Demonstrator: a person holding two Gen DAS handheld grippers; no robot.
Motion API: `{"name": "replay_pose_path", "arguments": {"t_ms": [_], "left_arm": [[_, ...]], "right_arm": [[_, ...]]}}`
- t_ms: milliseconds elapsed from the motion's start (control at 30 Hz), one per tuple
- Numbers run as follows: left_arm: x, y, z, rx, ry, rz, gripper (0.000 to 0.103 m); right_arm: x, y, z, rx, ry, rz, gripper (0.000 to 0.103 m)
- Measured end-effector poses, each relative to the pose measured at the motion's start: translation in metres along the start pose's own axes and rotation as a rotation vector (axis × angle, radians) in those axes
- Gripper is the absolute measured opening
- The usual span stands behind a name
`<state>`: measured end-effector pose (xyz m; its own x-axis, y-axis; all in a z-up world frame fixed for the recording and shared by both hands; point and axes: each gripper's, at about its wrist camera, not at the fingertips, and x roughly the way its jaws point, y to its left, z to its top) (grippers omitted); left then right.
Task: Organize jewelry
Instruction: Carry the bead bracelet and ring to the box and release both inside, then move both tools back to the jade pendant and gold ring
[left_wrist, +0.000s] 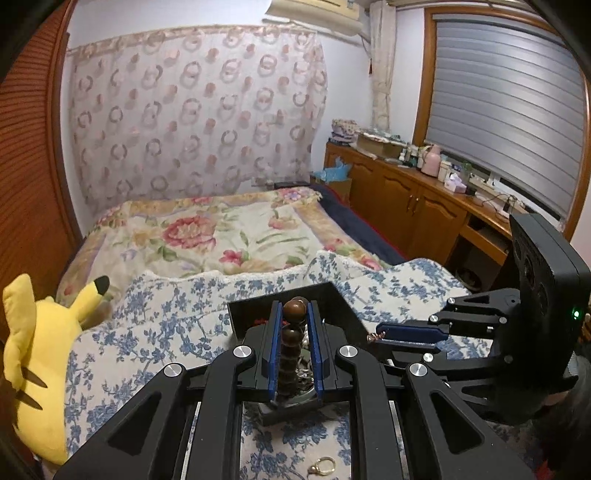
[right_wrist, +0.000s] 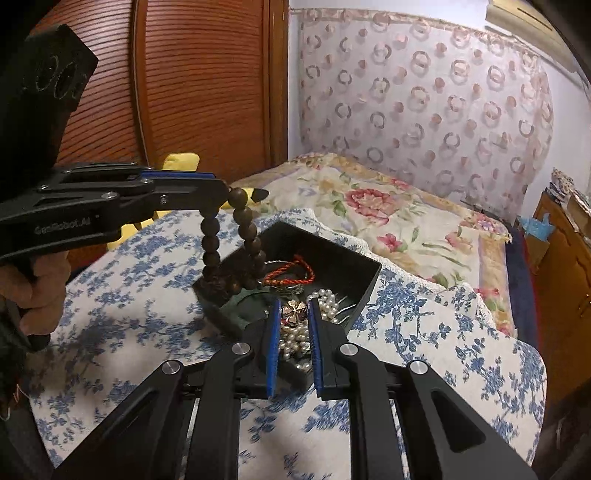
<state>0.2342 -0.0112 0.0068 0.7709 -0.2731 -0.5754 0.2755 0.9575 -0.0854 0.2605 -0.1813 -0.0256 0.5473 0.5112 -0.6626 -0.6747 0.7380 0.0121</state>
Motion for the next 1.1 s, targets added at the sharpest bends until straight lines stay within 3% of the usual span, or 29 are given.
{"name": "replay_pose_path", "arguments": {"t_ms": [433, 467, 533, 667, 733, 800, 833, 1000, 1100], "left_arm": [[0.033, 0.008, -0.007, -0.01, 0.06, -0.014, 0.013], [0.035, 0.008, -0.007, -0.01, 0.063, -0.015, 0.013], [0.038, 0.007, -0.006, -0.008, 0.067, -0.014, 0.013], [0.038, 0.007, -0.006, -0.012, 0.067, -0.01, 0.014], [0.037, 0.008, -0.007, -0.013, 0.066, -0.003, 0.02], [0.031, 0.01, -0.01, -0.014, 0.058, 0.003, 0.038], [0.03, 0.012, -0.012, -0.017, 0.06, 0.002, 0.041], [0.005, 0.016, -0.032, -0.017, 0.062, 0.005, 0.043], [-0.005, 0.019, -0.054, -0.021, 0.102, 0.006, 0.043]], "right_arm": [[0.029, -0.01, -0.002, 0.028, 0.013, 0.045, 0.018], [0.029, -0.008, -0.002, 0.017, 0.008, 0.044, 0.02], [0.028, -0.008, -0.002, 0.014, 0.002, 0.045, 0.038], [0.021, -0.011, -0.001, 0.024, -0.009, 0.045, 0.039], [0.016, -0.013, 0.0, 0.033, -0.01, 0.041, 0.039], [0.01, -0.009, 0.001, 0.023, -0.016, 0.041, 0.039], [0.006, -0.006, 0.001, 0.014, -0.019, 0.042, 0.039], [-0.005, 0.014, -0.005, -0.018, -0.015, 0.068, 0.038], [-0.007, 0.027, -0.016, -0.033, 0.009, 0.077, 0.038]]}}
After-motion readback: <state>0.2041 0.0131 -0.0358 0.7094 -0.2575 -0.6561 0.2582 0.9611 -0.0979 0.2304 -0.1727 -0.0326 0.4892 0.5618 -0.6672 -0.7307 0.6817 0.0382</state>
